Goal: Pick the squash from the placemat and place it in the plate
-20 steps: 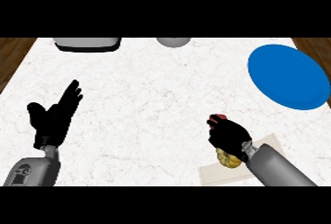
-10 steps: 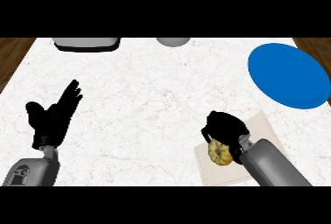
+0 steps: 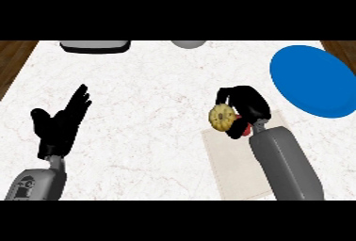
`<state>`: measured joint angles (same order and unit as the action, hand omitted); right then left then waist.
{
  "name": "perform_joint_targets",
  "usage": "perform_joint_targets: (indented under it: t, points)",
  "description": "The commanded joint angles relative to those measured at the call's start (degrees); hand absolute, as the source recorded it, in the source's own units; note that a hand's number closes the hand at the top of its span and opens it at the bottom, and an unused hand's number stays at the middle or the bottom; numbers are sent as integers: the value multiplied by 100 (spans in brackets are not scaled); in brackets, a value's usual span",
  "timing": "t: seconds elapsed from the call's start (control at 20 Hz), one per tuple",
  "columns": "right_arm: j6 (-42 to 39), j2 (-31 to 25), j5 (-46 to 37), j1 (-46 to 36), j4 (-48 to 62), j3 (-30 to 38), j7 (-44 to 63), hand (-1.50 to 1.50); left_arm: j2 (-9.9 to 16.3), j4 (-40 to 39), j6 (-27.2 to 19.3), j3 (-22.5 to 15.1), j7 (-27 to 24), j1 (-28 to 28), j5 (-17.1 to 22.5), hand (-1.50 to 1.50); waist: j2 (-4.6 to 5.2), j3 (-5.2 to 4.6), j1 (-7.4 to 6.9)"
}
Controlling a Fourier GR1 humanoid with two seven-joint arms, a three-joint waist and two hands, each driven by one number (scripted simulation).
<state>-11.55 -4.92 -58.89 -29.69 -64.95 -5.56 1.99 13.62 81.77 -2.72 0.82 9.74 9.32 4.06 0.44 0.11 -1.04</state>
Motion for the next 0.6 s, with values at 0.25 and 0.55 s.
perform_joint_targets:
  t: [0.25,0.55]
  points:
    - [2398,-82,-558,-708,-480,888,701,150,-208,-468,-210,-19,-287,7,-206,0,-15,-15,118]
    - [3137,-137,-203,-925,205,1635,824,150,149,-280,76,231,165,440,-6,0,-15,-8,58]
